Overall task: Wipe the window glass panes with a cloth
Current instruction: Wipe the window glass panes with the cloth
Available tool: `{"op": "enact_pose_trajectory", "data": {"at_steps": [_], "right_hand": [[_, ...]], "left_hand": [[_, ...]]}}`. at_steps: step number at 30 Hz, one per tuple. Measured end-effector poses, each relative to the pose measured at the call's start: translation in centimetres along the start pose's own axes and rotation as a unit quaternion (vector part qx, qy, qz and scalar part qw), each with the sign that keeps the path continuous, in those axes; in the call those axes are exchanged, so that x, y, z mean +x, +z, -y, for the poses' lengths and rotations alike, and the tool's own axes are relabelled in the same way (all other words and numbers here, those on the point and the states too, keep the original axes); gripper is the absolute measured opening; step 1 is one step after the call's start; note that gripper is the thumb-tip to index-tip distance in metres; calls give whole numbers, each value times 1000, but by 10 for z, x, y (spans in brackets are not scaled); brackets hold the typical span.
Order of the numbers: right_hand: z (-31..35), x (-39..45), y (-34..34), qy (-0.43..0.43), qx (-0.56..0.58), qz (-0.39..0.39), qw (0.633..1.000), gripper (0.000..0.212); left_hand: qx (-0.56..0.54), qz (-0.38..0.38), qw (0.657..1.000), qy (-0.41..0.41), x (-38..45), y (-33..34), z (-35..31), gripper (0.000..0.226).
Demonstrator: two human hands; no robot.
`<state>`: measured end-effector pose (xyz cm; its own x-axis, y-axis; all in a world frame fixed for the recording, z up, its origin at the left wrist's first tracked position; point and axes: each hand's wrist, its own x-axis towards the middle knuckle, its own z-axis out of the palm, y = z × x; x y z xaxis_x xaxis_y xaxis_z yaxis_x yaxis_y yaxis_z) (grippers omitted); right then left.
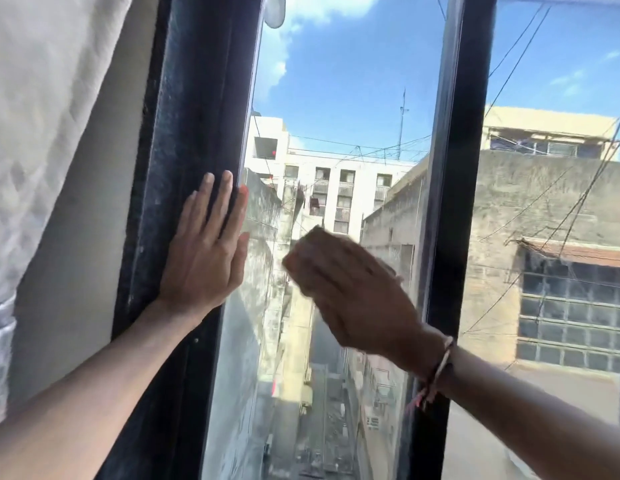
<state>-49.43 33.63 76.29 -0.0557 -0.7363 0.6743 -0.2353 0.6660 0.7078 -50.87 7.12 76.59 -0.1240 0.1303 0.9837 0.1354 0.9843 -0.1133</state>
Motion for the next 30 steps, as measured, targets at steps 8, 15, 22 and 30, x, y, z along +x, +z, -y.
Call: {"op": "enact_pose_trajectory", "data": {"at_steps": [8,15,22,30], "right_hand": [[113,-31,33,-82,26,27,996,54],[-24,27,2,291,-33,-130,947,57],[72,-40,25,46,26,-31,998,61],[-22,27,15,291,-39,-123,948,64]], "left_hand": [[6,1,1000,1,-6,5,2,64],[16,8,1000,8,-5,7,3,63],[29,60,998,-4,-5,-5,-5,78],[23,75,997,-2,-4,-7,-5,82]]}}
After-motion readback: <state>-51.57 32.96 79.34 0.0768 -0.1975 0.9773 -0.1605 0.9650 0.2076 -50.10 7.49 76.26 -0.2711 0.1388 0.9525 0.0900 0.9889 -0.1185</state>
